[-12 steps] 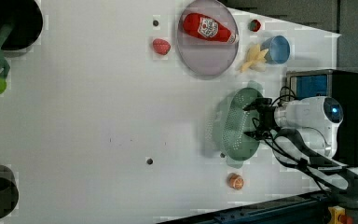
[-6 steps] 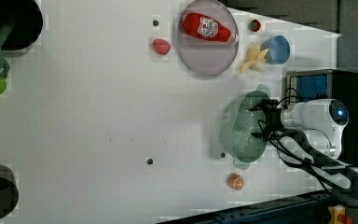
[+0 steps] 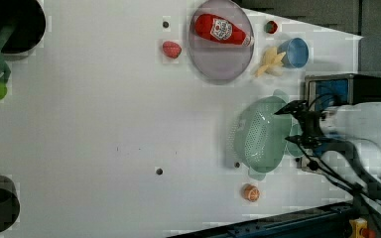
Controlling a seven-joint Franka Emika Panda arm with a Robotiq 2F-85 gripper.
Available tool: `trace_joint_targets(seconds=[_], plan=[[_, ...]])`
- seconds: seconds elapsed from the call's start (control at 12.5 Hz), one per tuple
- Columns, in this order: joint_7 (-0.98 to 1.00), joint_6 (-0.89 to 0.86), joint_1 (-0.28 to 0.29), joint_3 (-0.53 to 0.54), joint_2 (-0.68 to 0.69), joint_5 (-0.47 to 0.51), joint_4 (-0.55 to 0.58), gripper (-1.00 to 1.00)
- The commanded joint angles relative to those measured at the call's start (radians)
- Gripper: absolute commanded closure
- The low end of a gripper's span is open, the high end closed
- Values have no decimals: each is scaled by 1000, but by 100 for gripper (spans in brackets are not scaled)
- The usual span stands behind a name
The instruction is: Drag strainer left to right.
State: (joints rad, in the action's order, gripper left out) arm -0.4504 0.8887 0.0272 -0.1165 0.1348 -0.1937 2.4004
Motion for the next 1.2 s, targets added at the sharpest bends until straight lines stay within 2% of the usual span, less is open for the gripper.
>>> trace_joint_targets(seconds=[0.08,0.32,0.56,0.64,0.88,1.2], plan=[[169,-219,-7,19,-213,62,-98,-100],[250,-490,-4,36,-342,132,-207,-100],[484,-669,-4,44,-397,132,-336,-100],[504,-720,-5,43,-404,134,-369,-100],[505,-844,-4,46,-414,144,-450,-100],[505,-846,-4,41,-424,144,-478,-100]])
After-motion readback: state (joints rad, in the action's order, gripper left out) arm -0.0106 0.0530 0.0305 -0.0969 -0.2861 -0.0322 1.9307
